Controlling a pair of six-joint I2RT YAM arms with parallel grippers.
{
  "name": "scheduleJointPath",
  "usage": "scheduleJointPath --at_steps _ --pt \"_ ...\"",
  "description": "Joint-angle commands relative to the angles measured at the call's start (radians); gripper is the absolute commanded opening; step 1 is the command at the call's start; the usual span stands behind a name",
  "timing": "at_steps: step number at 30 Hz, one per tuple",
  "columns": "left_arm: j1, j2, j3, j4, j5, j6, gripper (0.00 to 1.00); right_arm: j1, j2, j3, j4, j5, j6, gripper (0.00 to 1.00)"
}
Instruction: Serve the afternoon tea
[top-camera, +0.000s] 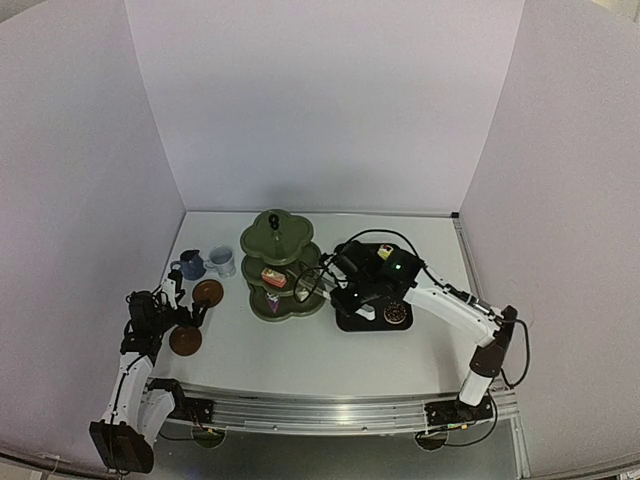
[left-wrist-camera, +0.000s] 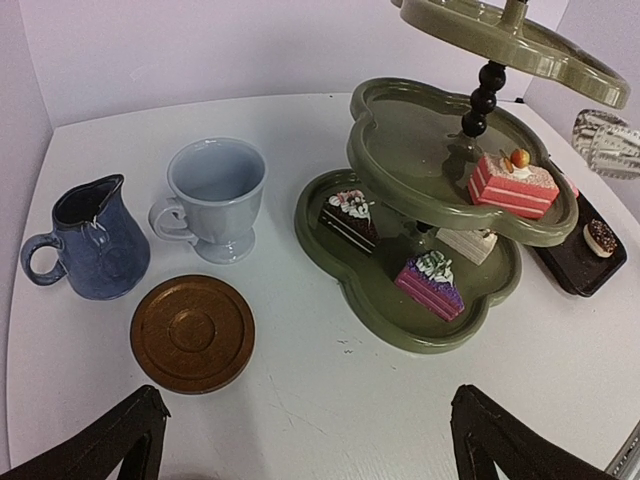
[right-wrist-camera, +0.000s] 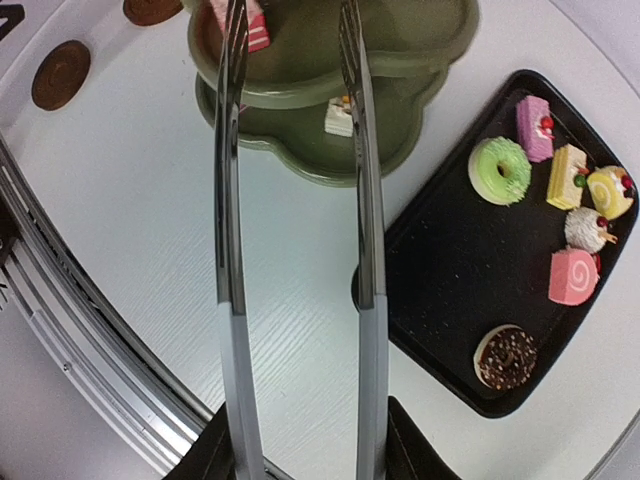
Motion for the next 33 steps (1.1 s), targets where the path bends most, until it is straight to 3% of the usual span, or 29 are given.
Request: scheduleJointPath --at_steps 1,9,14,22,33 --pt "-0.001 -0.001 -0.01 0.03 0.028 0.011 0.99 -0.039 -0.143 -0.086 0.081 0.026 0.073 0.4" --pt "-0.002 -0.004 -0.008 0.028 0.032 0.01 0.99 -0.203 -0.245 -0.24 0.106 0.058 0.191 0.38" --pt "-0.002 -0.003 -0.008 0.025 0.036 0.009 0.99 -0.271 -0.213 -0.28 0.11 0.118 0.158 0.41" --pt "-0.001 0.002 -0.006 0.018 0.035 0.013 0.99 -0.366 0.046 -0.103 0.112 0.045 -0.058 0.43" --pt "-0.001 -0.001 -0.003 0.004 0.023 0.02 0.99 -0.433 0.283 0.073 0.109 -0.042 -0.161 0.43"
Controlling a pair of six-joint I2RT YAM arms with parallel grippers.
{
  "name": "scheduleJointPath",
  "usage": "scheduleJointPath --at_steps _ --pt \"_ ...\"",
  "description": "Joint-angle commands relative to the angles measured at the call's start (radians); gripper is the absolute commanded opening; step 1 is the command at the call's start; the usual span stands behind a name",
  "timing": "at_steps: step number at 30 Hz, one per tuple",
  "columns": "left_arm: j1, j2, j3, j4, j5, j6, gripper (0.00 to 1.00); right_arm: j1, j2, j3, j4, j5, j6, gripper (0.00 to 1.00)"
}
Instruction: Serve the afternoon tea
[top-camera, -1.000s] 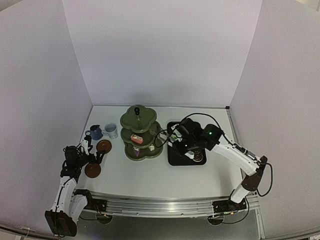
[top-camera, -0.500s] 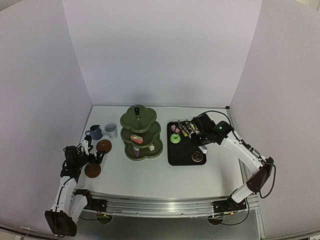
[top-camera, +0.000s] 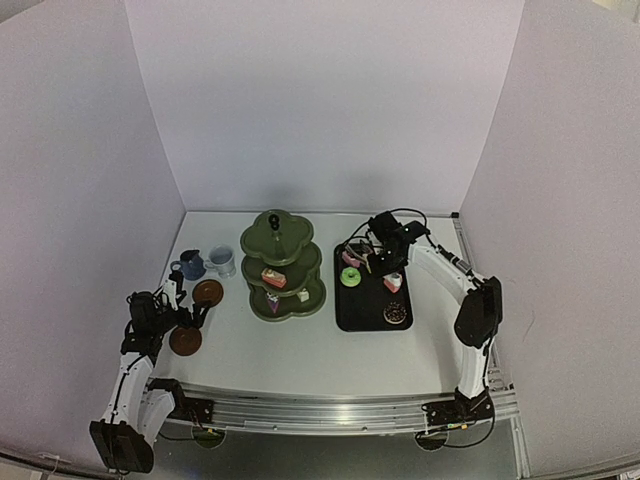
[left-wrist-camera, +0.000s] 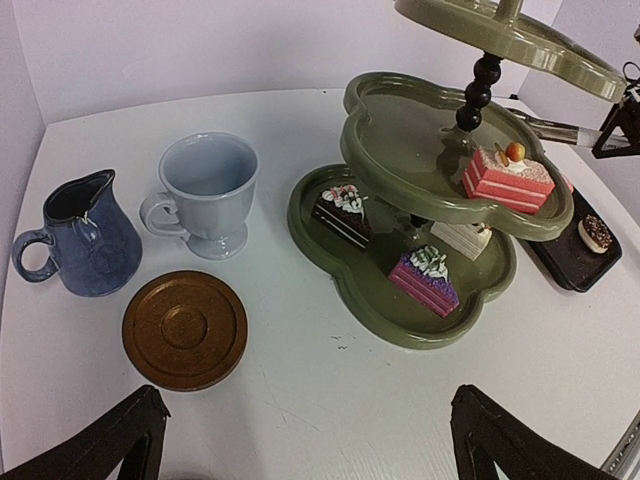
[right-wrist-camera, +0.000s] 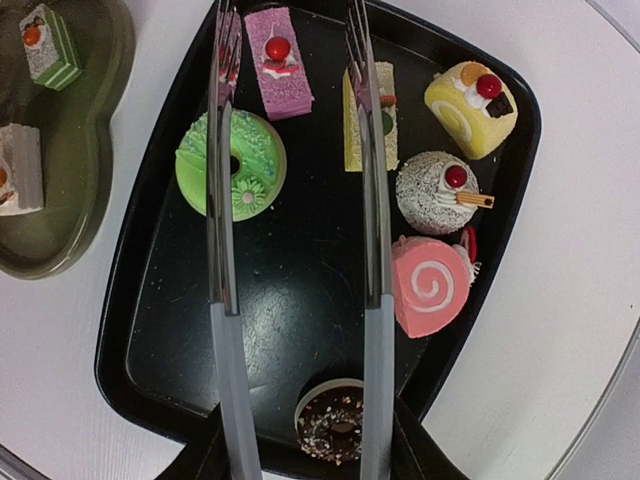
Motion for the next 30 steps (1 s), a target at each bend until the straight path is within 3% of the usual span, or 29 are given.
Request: scheduleJointPath --at_steps 1,24,26,30 --pt "0.0 -0.001 0.006 0.003 0.008 0.02 1.0 -0.005 0.049 0.094 0.012 -0.066 -0.056 0.43" --pt "-0.002 0.007 0.002 0.007 0.009 0.022 0.99 -0.005 0.134 0.113 -0.056 0.0 -0.103 0.39" --pt "-0.002 0.008 0.003 0.007 0.01 0.022 0.99 -0.005 0.137 0.126 -0.058 -0.009 -0.103 0.34" --pt "-0.001 0.005 0.004 0.006 0.007 0.022 0.99 -0.005 0.118 0.15 -0.061 -0.026 -0.094 0.13"
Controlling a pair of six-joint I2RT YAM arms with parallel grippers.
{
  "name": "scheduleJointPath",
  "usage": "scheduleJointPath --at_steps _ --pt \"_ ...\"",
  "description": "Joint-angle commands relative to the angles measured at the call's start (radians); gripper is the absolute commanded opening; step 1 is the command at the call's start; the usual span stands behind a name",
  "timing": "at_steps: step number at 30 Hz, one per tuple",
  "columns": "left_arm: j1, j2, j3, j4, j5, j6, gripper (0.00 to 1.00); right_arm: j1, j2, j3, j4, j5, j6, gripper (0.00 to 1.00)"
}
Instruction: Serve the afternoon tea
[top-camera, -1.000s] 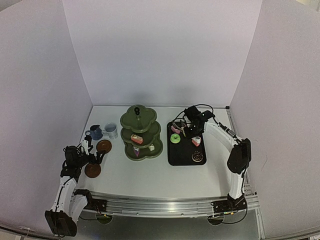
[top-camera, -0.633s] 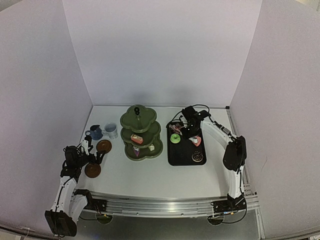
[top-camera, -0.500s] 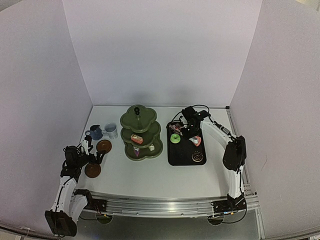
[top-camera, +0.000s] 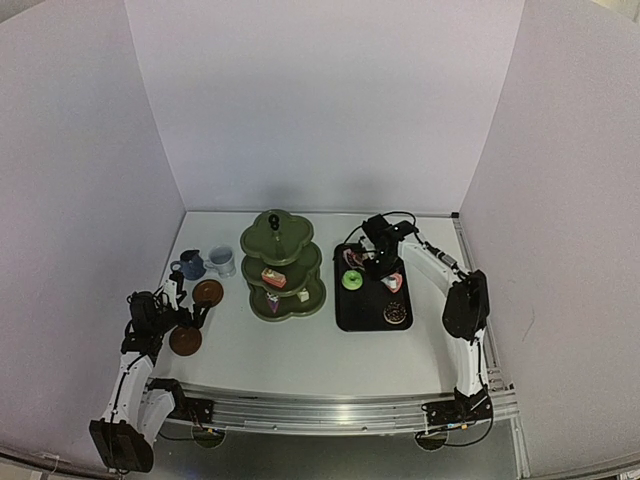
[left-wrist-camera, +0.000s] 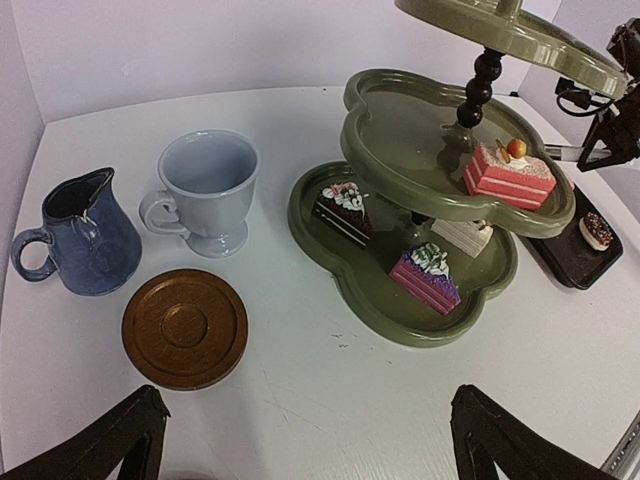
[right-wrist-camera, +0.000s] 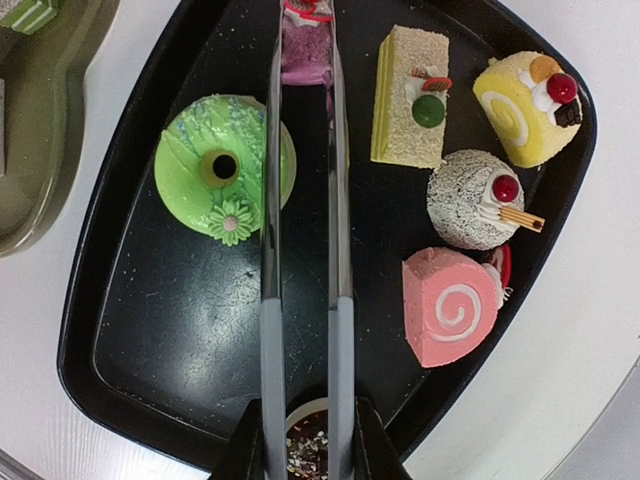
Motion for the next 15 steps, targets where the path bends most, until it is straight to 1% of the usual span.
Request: scheduleJointPath --at_steps 1,8,11,15 --pt "-0.002 -0.003 0.005 0.005 0.006 0.015 0.99 0.003 -0.031 0.072 -0.007 -0.01 0.009 0.11" --pt "-0.001 -0.003 0.003 0.009 0.008 0.016 0.99 0.005 -0.175 0.083 -0.025 0.038 0.023 0.06" --pt "-0.002 -0.003 0.001 0.014 0.012 0.012 0.99 0.019 -0.245 0.075 -0.025 0.03 0.061 0.05" --pt "-0.002 -0.008 -0.001 0.017 0.013 0.013 0.99 0.098 -0.302 0.057 -0.024 0.047 0.09 0.04"
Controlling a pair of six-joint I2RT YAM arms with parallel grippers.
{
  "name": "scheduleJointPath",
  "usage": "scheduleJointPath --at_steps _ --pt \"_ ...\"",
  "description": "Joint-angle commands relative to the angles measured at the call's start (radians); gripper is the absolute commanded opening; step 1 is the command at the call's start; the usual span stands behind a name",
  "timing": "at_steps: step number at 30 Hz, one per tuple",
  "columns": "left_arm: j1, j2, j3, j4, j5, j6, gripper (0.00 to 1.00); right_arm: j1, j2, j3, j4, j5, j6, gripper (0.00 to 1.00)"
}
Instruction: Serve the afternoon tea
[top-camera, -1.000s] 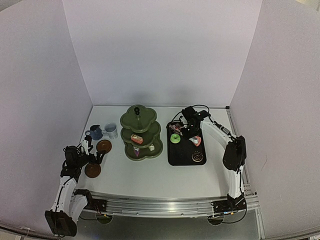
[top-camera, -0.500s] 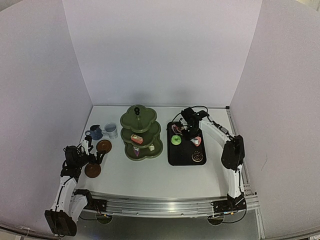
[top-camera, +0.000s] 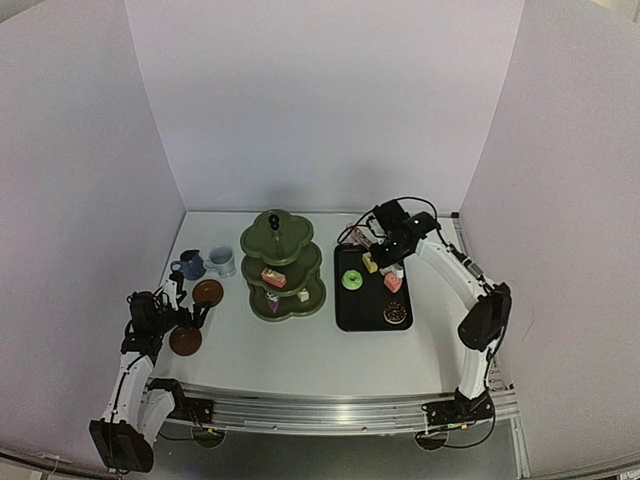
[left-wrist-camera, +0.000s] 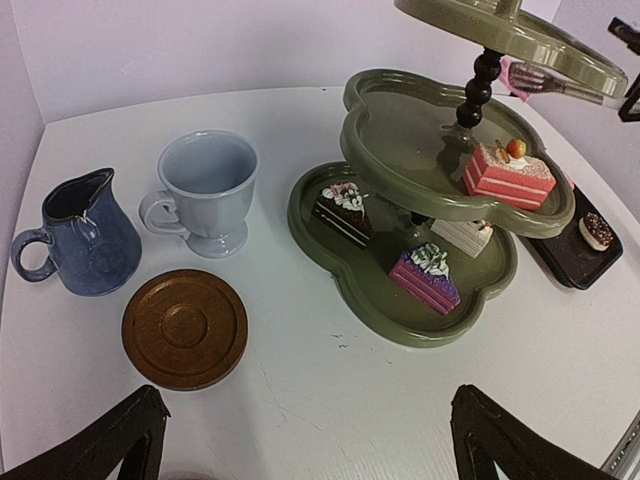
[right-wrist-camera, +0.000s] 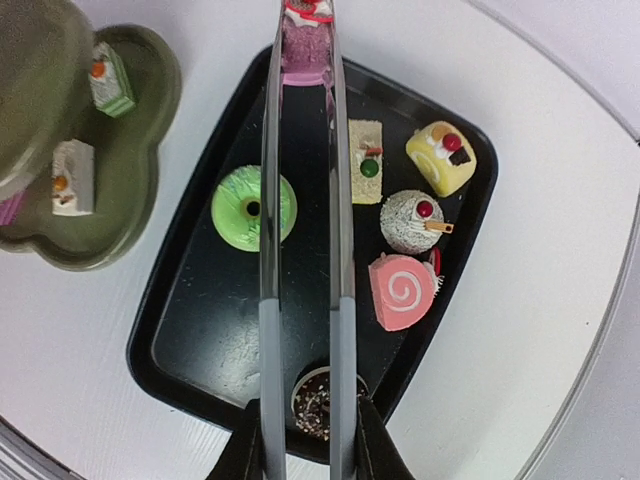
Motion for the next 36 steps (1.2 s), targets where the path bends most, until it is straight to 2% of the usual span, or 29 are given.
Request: scheduleJointPath --at_steps 1,9,26,36 --pt "-0.002 -0.009 -0.001 0.017 0.013 0.012 0.99 0.109 -0.138 0.021 0.007 0.029 0.051 0.05" --pt "-0.001 -0.011 -0.001 0.016 0.017 0.011 0.99 0.249 -0.114 0.063 0.005 -0.015 0.095 0.04" --pt "-0.002 -0.016 -0.001 0.016 0.017 0.013 0.99 0.321 -0.082 0.062 0.009 -0.092 0.142 0.03" --pt "-0.002 -0.015 -0.002 0.017 0.02 0.012 1.0 0.348 -0.021 0.095 0.011 -0.061 0.15 0.06"
